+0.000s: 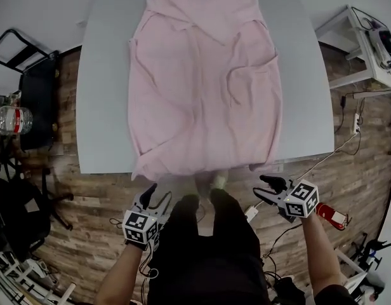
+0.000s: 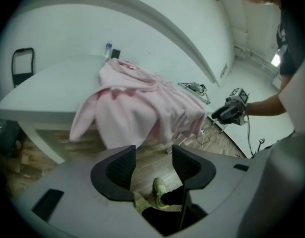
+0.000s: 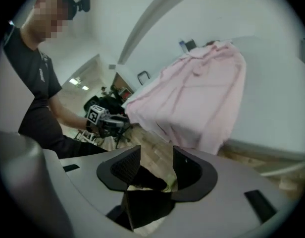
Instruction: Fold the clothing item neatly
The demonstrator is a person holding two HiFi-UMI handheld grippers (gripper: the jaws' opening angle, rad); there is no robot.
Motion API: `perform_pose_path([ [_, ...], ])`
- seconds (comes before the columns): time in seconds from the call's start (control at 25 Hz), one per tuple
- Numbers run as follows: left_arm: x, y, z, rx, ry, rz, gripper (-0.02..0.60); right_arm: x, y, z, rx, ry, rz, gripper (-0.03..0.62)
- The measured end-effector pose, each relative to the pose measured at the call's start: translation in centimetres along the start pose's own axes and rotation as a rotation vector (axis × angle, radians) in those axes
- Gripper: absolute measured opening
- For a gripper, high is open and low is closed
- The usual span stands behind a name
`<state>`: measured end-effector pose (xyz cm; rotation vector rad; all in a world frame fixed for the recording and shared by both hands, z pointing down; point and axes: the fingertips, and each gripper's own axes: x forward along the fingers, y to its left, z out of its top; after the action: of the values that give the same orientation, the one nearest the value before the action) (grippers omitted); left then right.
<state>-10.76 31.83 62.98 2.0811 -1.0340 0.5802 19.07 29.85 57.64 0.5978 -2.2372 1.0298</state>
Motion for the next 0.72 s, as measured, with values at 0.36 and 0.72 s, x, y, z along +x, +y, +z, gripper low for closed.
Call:
perform_pose_path([
  [0.36,4.2,5.3,-0.1,-0.039,-0.048,-0.203,0.426,5.1,-10.5,-4.6,0.088,-0.079,-0.17,0.278],
  [0.72,5.3,0.7,2.0,-0.09,-0.037,-0.396,0.006,5.6,-5.8,-3.7,0.137,-0.105,-0.03,0.025],
])
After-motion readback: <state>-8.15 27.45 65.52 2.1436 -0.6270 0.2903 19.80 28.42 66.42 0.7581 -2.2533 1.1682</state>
